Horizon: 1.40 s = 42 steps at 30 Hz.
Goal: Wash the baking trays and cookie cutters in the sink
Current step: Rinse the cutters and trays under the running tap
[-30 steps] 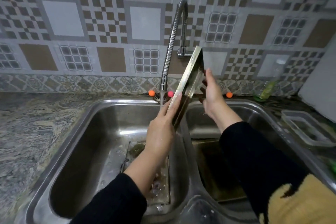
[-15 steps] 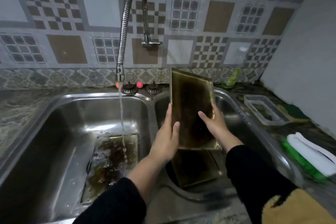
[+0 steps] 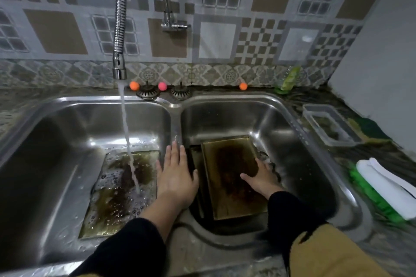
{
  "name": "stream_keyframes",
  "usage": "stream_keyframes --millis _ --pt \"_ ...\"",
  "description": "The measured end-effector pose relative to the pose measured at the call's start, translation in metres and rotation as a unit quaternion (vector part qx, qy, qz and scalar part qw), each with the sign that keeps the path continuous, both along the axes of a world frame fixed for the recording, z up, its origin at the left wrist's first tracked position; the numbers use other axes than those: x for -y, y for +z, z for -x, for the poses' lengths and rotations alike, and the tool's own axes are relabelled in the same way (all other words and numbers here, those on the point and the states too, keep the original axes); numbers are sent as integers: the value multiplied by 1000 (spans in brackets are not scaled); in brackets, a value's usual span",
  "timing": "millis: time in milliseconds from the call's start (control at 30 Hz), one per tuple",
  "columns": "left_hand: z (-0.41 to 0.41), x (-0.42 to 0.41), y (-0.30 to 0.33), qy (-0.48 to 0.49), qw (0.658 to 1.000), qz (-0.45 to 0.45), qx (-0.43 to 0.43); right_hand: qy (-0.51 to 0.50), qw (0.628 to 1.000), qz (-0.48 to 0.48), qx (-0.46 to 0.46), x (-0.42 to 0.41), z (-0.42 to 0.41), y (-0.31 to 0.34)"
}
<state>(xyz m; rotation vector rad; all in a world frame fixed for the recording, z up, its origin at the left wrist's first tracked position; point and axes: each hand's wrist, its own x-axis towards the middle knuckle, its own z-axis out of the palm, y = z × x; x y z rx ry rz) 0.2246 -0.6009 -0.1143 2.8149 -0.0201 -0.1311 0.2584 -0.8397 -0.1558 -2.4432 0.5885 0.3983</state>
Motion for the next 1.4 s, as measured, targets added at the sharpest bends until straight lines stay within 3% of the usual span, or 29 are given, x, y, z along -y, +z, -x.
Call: stream_keyframes --millis 267,567,733,867,933,1000,1067,1133,1233,1400 --pt "-2 2 1 8 1000 -14 10 56 994 60 -66 -18 -12 -23" --pt "-9 0 -1 6 1000 -13 18 84 986 118 -79 -33 -16 -10" --pt "-12 -7 -1 -28 999 14 17 132 988 86 0 -71 -17 28" --pt "-14 -42 -6 -70 985 155 9 195 975 56 89 -130 -13 70" --pt "-14 -67 -10 -24 979 203 -12 221 960 33 168 -166 -2 85" --pt "-16 -97 -20 49 980 191 -36 238 945 -31 221 -204 11 89" --pt "-16 -127 -31 106 977 166 -76 234 951 -105 173 -240 21 79" --pt "-15 -155 -45 155 970 137 -129 202 966 -152 48 -271 21 52" --pt "-19 -186 -68 205 955 105 -188 141 975 -133 -108 -296 15 10" --pt "-25 -202 -92 186 948 105 -237 62 987 -49 -141 -301 -5 -14"
